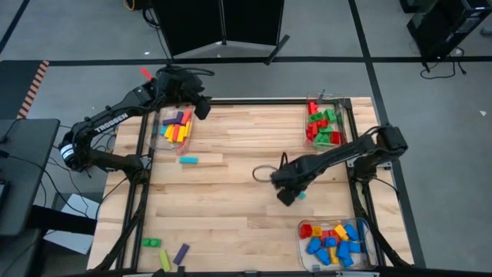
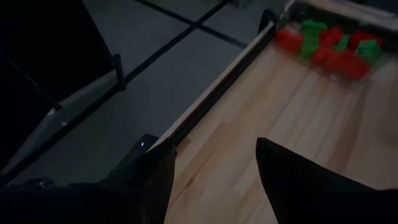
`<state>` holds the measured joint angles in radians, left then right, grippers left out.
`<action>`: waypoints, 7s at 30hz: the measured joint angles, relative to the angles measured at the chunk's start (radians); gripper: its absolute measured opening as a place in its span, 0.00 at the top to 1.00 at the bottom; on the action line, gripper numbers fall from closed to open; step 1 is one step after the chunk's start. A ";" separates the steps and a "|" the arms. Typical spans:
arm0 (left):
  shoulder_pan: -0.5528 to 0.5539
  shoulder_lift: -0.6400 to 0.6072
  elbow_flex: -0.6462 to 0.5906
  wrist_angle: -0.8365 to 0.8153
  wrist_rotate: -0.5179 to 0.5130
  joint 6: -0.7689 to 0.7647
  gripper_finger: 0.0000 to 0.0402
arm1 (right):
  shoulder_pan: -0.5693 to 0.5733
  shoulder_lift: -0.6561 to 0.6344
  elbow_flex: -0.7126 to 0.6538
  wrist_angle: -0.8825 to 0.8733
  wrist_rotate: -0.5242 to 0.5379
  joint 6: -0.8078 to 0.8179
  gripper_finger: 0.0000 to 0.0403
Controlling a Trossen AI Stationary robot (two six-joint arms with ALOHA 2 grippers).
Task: Sort blocks by size
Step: Put the light blue block into the top left transparent bin, then put the purple block into the top left transparent bin
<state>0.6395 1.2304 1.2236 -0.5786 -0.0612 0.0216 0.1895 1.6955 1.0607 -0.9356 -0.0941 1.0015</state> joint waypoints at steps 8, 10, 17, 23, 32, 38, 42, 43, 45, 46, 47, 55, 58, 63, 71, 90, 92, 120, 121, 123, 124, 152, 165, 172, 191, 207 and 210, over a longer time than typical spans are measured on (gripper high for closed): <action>0.000 0.000 0.000 0.142 0.001 -0.156 0.43 | -0.129 -0.209 0.001 0.079 0.201 0.026 0.70; 0.000 0.000 0.000 0.172 0.001 -0.161 0.43 | -0.160 -0.263 0.001 0.144 0.253 0.010 0.70; 0.000 0.004 0.000 0.201 0.036 -0.123 0.43 | -0.261 -0.389 0.002 0.535 0.331 -0.224 0.70; -0.023 0.027 0.000 0.293 0.273 -0.140 0.43 | -0.331 -0.427 0.003 0.788 0.331 -0.350 0.70; -0.236 0.094 0.000 0.378 0.176 0.110 0.43 | -0.420 -0.424 0.003 0.850 0.322 -0.398 0.70; -0.390 0.159 0.000 0.478 -0.176 0.132 0.43 | -0.448 -0.425 0.003 0.912 0.321 -0.460 0.70; -0.465 0.217 0.000 0.541 -0.355 0.121 0.43 | -0.454 -0.426 0.003 0.942 0.306 -0.510 0.70; -0.480 0.232 0.000 0.563 -0.373 0.111 0.43 | -0.454 -0.426 0.003 0.945 0.305 -0.523 0.70; -0.506 0.256 0.000 0.613 -0.395 0.101 0.43 | -0.456 -0.426 0.003 0.951 0.305 -0.543 0.70; -0.519 0.269 0.000 0.644 -0.411 0.101 0.43 | -0.457 -0.426 0.003 0.952 0.305 -0.553 0.70; -0.531 0.278 0.000 0.675 -0.435 0.100 0.43 | -0.459 -0.426 0.003 0.952 0.304 -0.561 0.70; -0.561 0.298 0.000 0.750 -0.533 0.014 0.43 | -0.466 -0.426 0.003 0.976 0.260 -0.623 0.70; -0.555 0.298 0.000 0.747 -0.552 -0.024 0.44 | -0.466 -0.426 0.003 0.991 0.240 -0.644 0.70; -0.555 0.314 0.001 0.772 -0.547 -0.026 0.46 | -0.466 -0.423 0.003 1.016 0.225 -0.656 0.70; -0.555 0.403 0.090 0.765 -0.528 0.034 0.47 | -0.463 -0.405 0.004 1.017 0.202 -0.684 0.70; -0.540 0.420 0.143 0.701 -0.551 0.080 0.83 | -0.469 -0.412 0.004 1.000 0.210 -0.678 0.69; -0.540 0.420 0.143 0.689 -0.545 0.080 0.83 | -0.468 -0.412 0.003 0.994 0.210 -0.681 0.68; -0.044 -0.059 -0.018 -0.274 -0.385 -0.419 0.84 | -0.533 -0.554 0.003 0.691 0.202 -0.638 0.39; -0.009 -0.070 -0.051 -0.305 -0.351 -0.438 0.84 | -0.533 -0.552 0.003 0.689 0.202 -0.638 0.39; 0.058 -0.086 -0.124 -0.322 -0.287 -0.461 0.84 | -0.533 -0.550 0.003 0.692 0.202 -0.632 0.38; 0.090 -0.091 -0.158 -0.314 -0.250 -0.472 0.84 | -0.533 -0.549 0.003 0.692 0.202 -0.626 0.38; 0.291 -0.056 -0.434 -0.212 -0.043 -0.343 0.29 | -0.532 -0.535 0.003 0.694 0.206 -0.503 0.40; 0.182 -0.117 -0.237 -0.403 -0.037 -0.385 0.31 | -0.519 -0.535 0.003 0.657 0.207 -0.476 0.41; -0.039 -0.250 -0.200 -0.527 -0.081 -0.658 0.34 | -0.485 -0.535 0.003 0.554 0.207 -0.480 0.40; -1.009 -0.075 -0.200 -0.521 -0.308 -1.647 0.34 | -0.346 -0.535 0.003 0.456 0.193 -0.548 0.41; -1.338 0.143 -0.200 -0.353 0.000 -1.966 0.34 | -0.282 -0.535 0.003 0.454 0.192 -0.600 0.41; -1.362 0.189 -0.200 -0.313 0.087 -1.968 0.34 | -0.282 -0.536 0.003 0.454 0.192 -0.603 0.40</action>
<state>-0.7226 1.4194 1.0233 -0.8915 0.0257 -1.9465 -0.0921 1.1599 1.0641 -0.4816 0.0978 0.3988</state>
